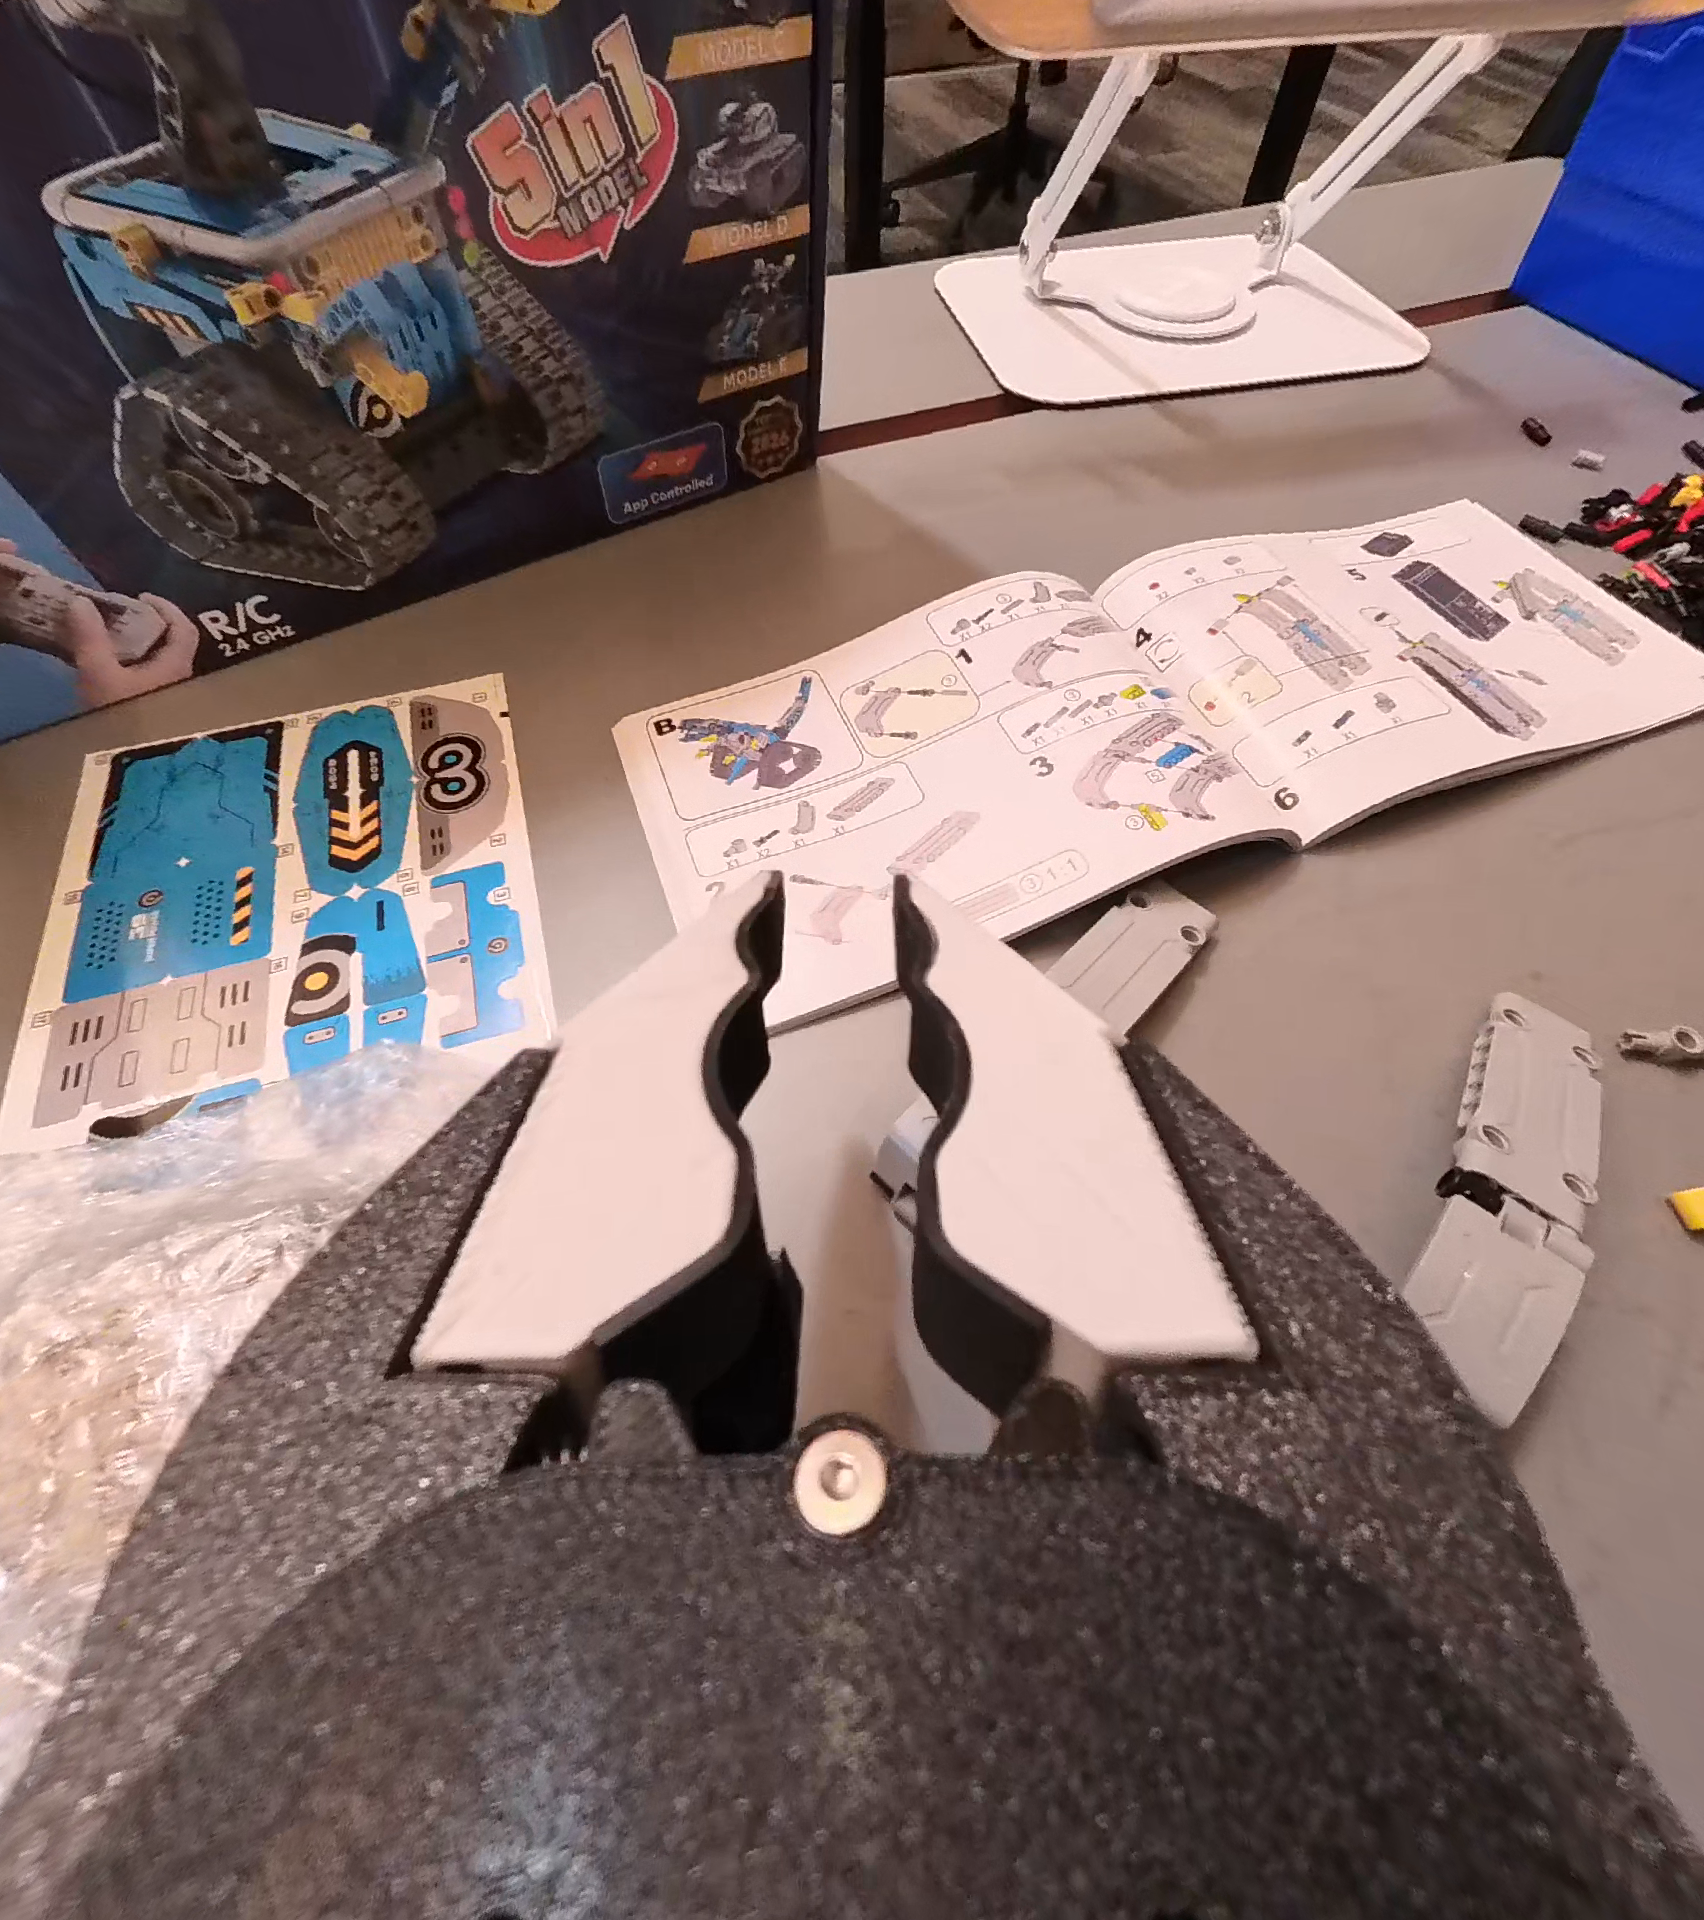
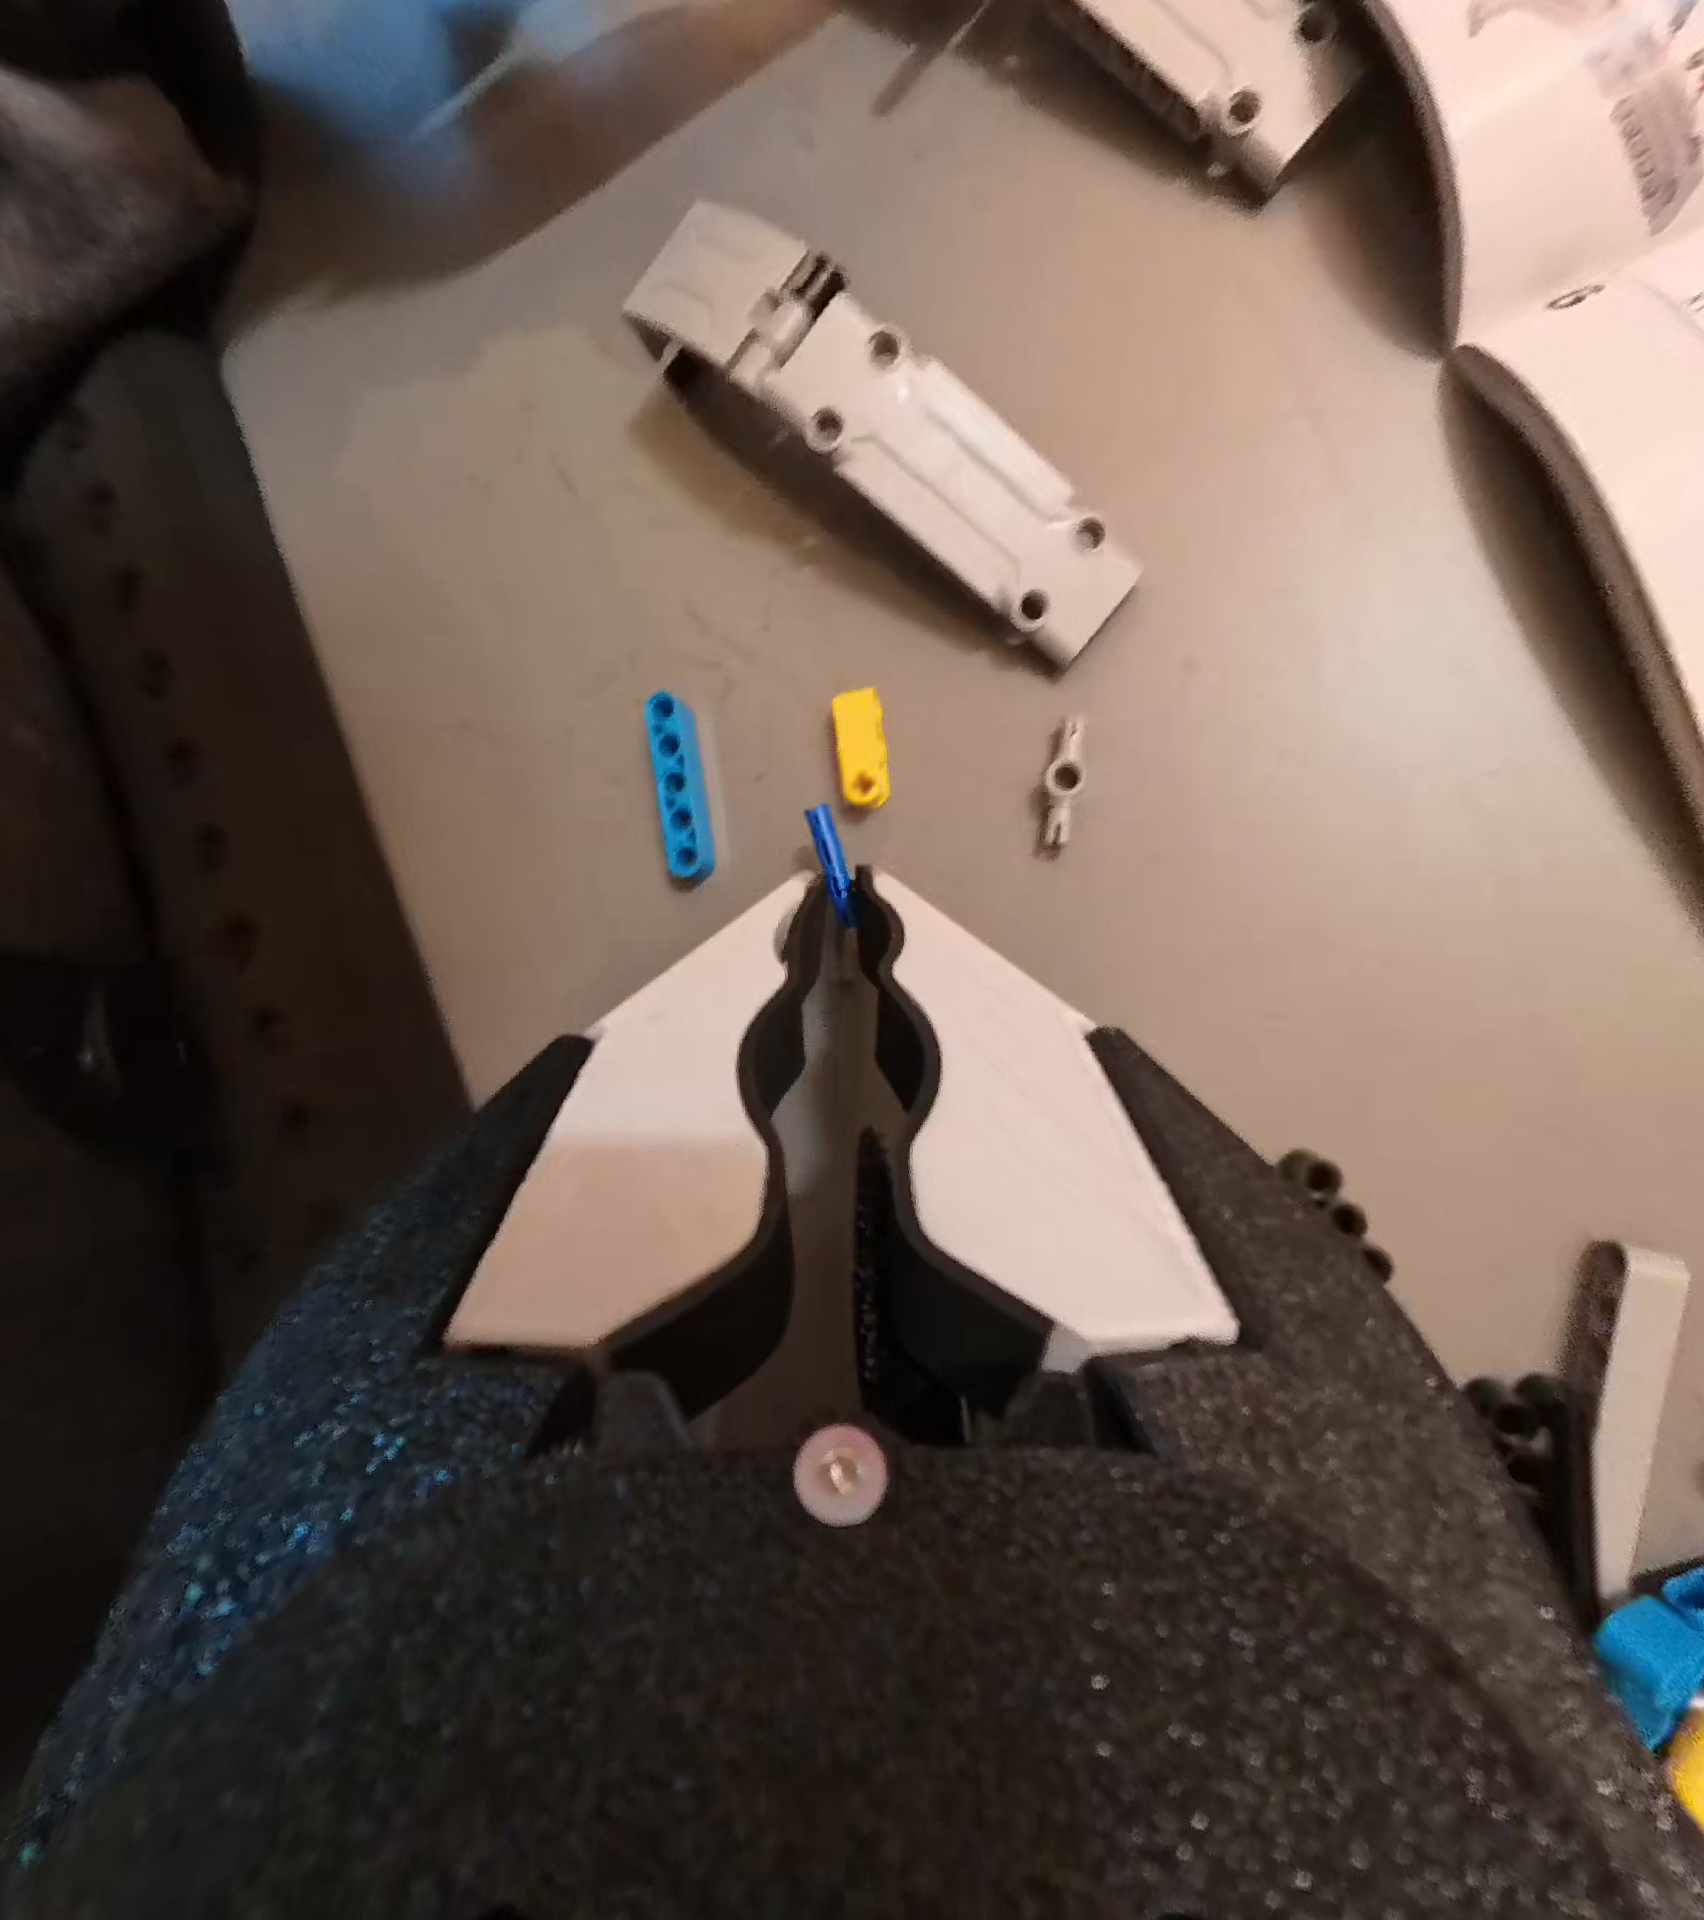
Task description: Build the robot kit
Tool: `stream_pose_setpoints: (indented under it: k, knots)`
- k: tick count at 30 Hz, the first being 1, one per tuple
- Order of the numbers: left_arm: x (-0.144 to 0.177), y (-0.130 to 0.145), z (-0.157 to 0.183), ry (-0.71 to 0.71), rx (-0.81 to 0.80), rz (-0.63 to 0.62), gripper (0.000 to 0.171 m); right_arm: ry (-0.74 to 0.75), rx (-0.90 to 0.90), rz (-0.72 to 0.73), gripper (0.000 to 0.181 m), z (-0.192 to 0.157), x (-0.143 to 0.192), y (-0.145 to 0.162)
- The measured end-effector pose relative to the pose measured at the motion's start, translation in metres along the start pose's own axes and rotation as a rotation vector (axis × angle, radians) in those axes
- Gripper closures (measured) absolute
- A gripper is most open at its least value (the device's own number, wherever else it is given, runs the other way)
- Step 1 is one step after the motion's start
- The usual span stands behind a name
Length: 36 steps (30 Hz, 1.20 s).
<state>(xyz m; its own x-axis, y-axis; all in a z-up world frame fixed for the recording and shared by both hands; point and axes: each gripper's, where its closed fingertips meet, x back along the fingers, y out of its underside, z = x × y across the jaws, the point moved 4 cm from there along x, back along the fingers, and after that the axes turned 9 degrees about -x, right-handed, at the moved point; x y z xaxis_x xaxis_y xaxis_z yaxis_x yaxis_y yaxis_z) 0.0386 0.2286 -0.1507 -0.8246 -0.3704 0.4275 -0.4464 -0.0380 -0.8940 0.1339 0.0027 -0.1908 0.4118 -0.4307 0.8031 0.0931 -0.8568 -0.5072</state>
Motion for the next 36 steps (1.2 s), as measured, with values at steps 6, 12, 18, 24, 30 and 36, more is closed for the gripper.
stream_pose_setpoints:
  k: [6,12,18,24,30,36]
  knots:
    - [-0.003,0.001,0.003,0.001,-0.017,-0.014,0.152,0.057,0.006,0.017,0.176,0.002,-0.003,0.007]
    - [-0.004,0.001,0.005,-0.003,-0.034,-0.015,0.152,0.031,0.032,0.095,0.177,-0.006,0.005,-0.005]
    - [-0.006,0.001,0.006,0.000,-0.042,-0.022,0.152,0.114,-0.067,0.123,0.177,0.021,0.015,-0.006]
    - [-0.007,0.002,0.008,0.005,-0.050,-0.029,0.152,0.146,-0.055,0.069,0.176,0.026,0.003,0.005]
    - [-0.006,0.002,0.009,0.013,-0.044,-0.023,0.152,0.243,-0.208,0.215,0.154,0.087,0.068,-0.010]
    - [-0.005,0.002,0.009,0.014,-0.040,-0.022,0.152,0.543,-0.297,0.124,0.164,0.181,0.091,0.016]
